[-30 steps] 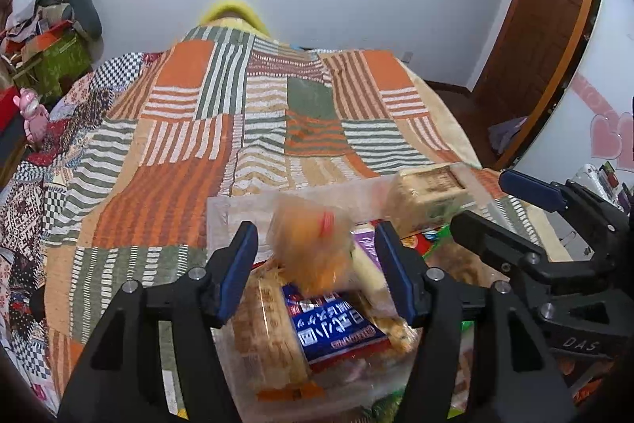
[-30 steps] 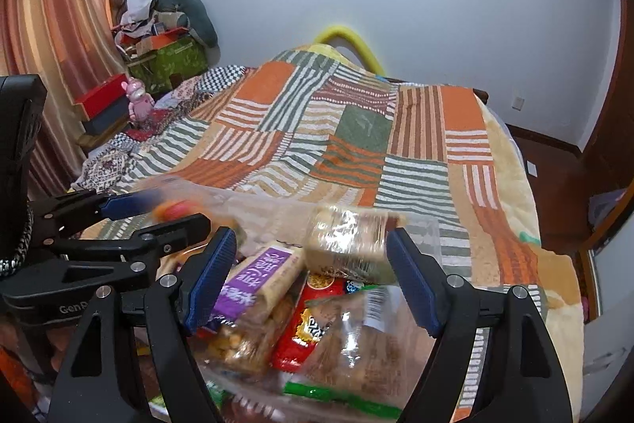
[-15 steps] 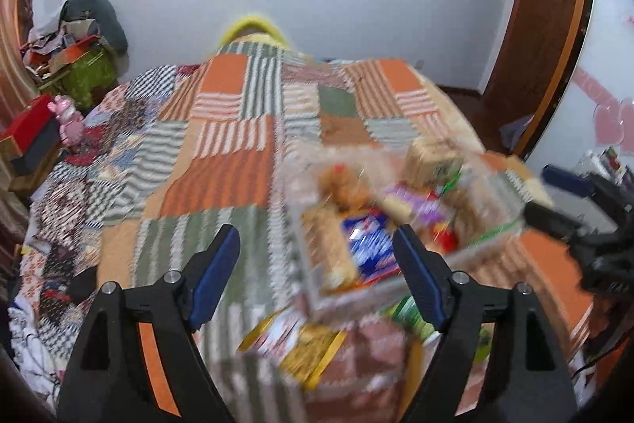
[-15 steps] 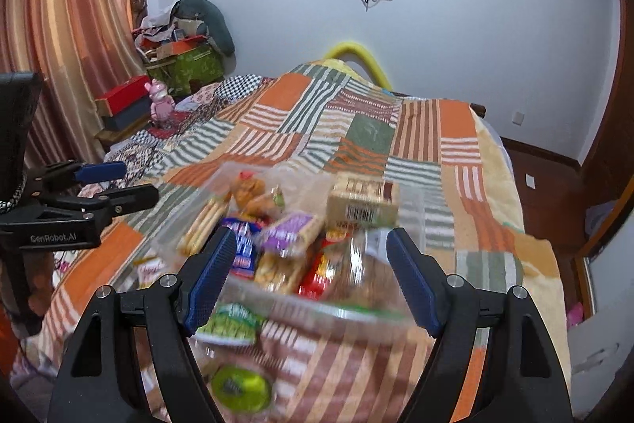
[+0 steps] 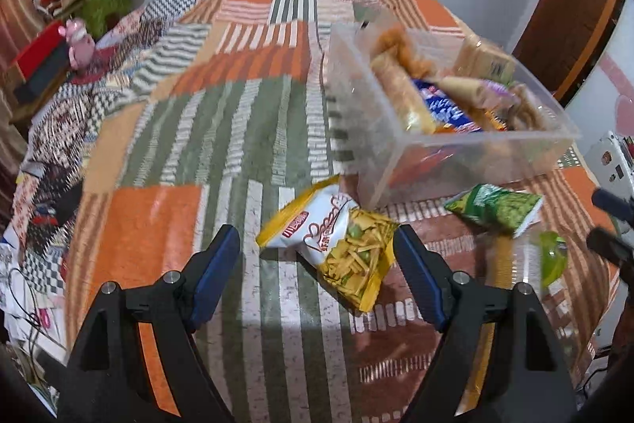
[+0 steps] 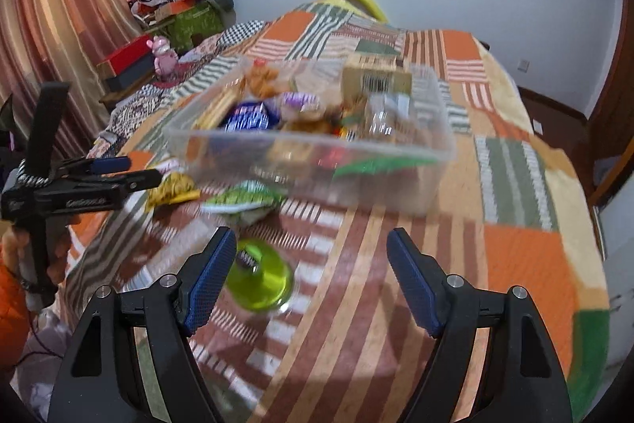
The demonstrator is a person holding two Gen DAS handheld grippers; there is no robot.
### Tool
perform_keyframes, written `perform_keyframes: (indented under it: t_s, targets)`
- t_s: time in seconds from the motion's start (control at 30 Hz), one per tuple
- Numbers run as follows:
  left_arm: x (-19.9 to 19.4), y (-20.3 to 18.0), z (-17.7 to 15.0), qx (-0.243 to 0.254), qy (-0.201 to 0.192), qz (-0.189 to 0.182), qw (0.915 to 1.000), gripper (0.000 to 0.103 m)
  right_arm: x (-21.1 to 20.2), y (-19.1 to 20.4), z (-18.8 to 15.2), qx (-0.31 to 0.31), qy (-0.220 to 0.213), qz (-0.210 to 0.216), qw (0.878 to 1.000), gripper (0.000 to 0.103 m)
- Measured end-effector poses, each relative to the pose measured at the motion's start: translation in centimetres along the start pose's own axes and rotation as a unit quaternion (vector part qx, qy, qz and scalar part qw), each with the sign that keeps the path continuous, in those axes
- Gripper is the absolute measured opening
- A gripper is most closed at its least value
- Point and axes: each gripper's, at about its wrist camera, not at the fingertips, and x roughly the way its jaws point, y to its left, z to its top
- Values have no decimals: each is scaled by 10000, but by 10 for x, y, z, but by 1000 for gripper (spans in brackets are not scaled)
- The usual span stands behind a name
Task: Organize snacks
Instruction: 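Grasp the yellow chip bag with the left tool while the right tool grasps the green jelly cup, then drop the chip bag into the box with the left tool while the right tool drops the jelly cup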
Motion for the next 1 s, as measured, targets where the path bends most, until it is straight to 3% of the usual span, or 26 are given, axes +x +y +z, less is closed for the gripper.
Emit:
perform_keyframes:
  t_s: [0.37,0.53,0.6,0.67,0.87,1.0]
  targets:
    - [32,-2,-1,-43,85,-108,9999,78,28,12,-15,-5,337,234,9992,76]
    - [24,3,-5,-79,-103,-205,9997,65,37,15,-19,-49,420,261,9988,72]
    - [19,8,-7,-143,-162,-253,9994,54,38,15,-19,-47,454,358,9983,54]
    - [14,11,-8,-188,-208,-320,9991,48,37,18,-19,-131,378,315,9987,46]
    - [-6,11,-14,-159,-273,-337,9989,29,31,19,-20,-177,275,194,9993,46]
    - [-21,6,-21,-15,-367,-178,9992,28,21,10,-19,-57,151,129,9998,46]
